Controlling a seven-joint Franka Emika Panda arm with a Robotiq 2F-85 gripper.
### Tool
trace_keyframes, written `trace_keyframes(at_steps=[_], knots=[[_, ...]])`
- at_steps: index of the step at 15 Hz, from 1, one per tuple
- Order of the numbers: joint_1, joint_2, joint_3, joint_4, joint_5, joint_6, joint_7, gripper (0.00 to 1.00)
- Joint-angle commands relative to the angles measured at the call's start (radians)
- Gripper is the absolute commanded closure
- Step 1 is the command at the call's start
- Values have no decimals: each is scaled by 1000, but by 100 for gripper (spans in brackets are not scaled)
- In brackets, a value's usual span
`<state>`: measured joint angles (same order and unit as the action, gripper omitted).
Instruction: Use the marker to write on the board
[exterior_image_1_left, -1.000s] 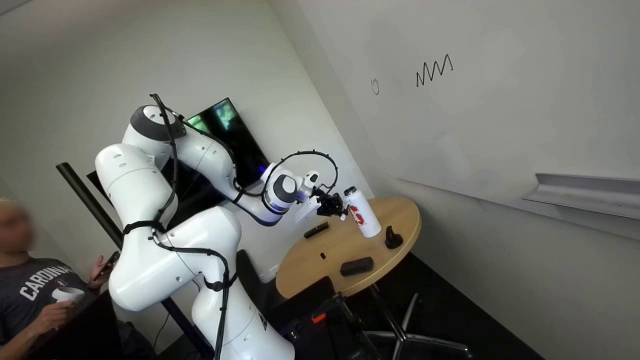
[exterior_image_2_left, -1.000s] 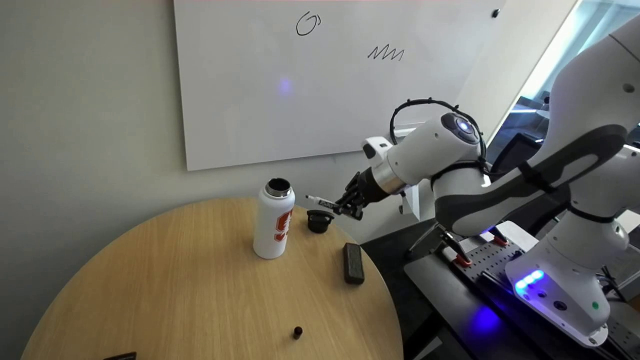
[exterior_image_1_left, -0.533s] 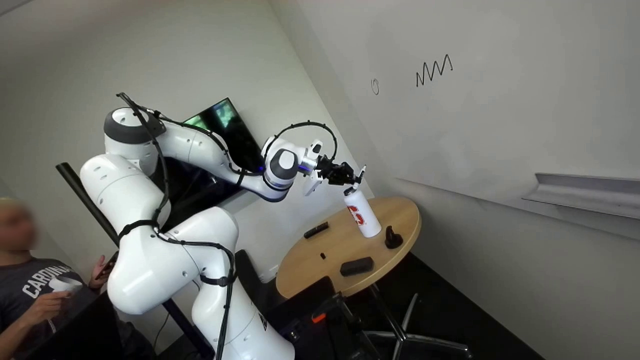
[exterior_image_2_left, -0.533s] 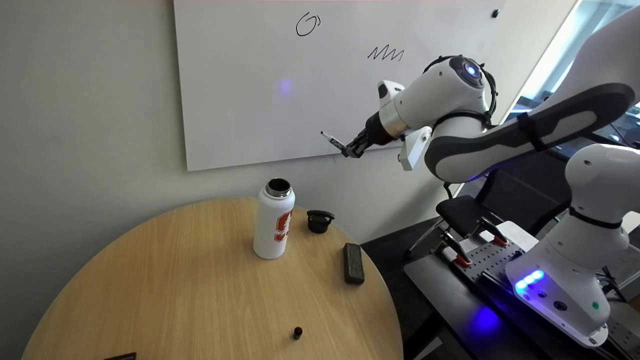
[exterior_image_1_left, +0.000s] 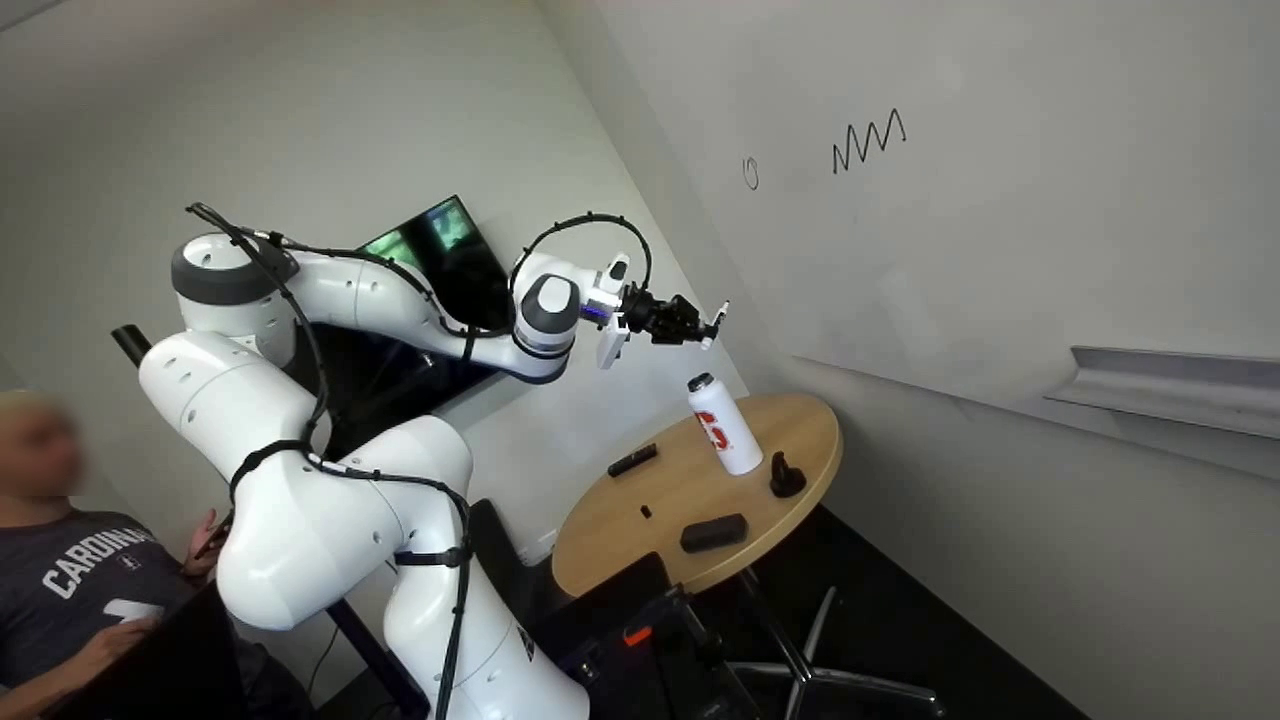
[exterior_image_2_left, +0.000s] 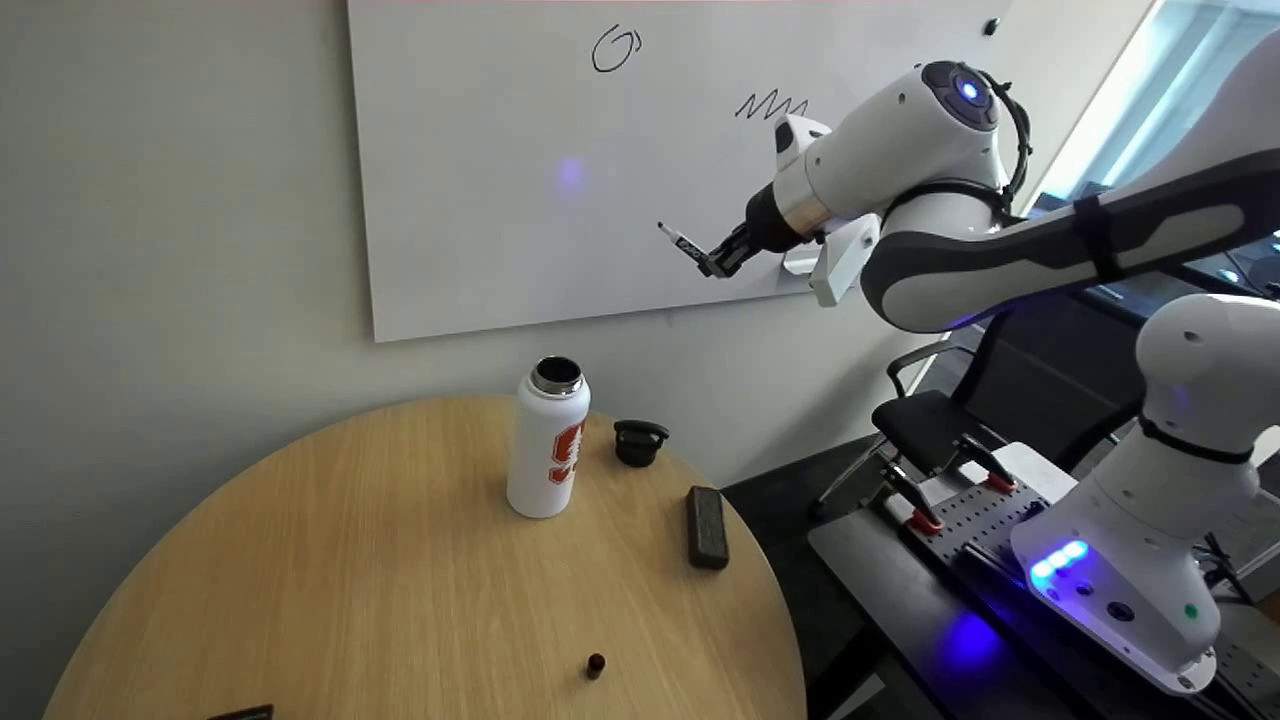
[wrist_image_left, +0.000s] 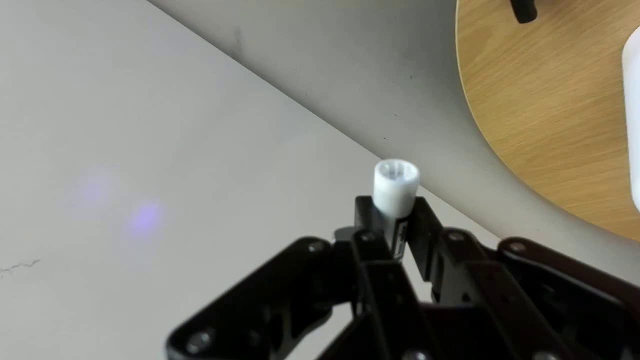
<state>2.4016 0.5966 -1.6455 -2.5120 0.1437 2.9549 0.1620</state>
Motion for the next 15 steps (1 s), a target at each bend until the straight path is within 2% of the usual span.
trace_keyframes(at_steps=[1, 6, 10, 15], knots=[[-33, 30, 15, 13, 6, -11, 32, 95], [-131, 35, -18, 87, 18, -137, 89, 95], [-243, 3, 21, 188, -10, -249, 85, 95], [-323, -16, 64, 257, -28, -314, 93, 95]])
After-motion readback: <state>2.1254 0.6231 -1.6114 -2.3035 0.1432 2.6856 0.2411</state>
